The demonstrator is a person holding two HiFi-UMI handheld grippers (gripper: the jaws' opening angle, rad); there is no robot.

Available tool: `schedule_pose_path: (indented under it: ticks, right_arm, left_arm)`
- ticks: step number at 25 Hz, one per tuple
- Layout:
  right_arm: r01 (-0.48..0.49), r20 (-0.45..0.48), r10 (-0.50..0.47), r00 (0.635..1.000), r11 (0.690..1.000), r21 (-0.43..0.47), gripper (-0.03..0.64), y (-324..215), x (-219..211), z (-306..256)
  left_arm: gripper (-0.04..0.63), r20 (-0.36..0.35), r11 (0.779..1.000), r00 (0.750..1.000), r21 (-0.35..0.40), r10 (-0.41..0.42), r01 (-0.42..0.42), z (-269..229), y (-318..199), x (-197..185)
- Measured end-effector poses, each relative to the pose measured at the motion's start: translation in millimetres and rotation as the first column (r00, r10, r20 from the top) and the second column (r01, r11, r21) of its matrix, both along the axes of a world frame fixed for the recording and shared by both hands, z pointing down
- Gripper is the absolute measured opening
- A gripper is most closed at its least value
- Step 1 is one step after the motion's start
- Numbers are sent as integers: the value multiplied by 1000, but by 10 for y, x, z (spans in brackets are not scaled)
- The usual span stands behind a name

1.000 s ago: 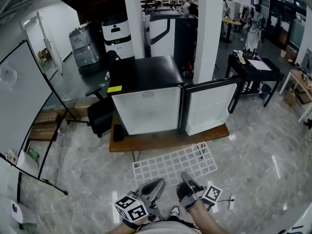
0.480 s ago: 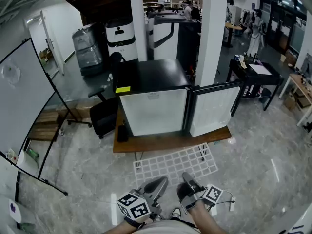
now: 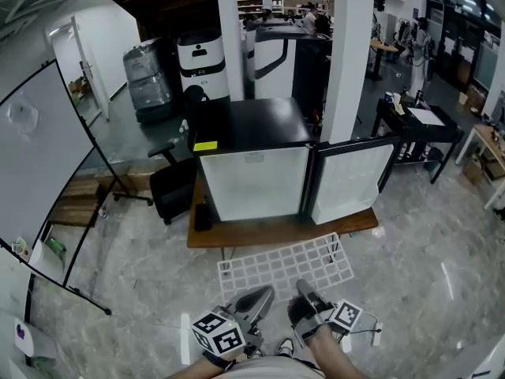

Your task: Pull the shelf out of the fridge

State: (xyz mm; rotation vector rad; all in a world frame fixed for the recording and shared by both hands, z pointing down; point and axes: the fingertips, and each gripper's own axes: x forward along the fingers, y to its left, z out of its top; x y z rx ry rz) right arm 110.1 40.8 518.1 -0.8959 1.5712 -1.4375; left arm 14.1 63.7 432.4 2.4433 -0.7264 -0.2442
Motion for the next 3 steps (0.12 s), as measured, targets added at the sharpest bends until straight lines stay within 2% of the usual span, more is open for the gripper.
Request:
schedule_pose_path:
  ticks: [3]
  right_arm:
    - [1, -3, -1, 1000, 1000, -1, 43, -6, -2, 21]
  left_arm:
    - [6, 0, 1000, 1000, 0, -2, 2, 8, -2, 2]
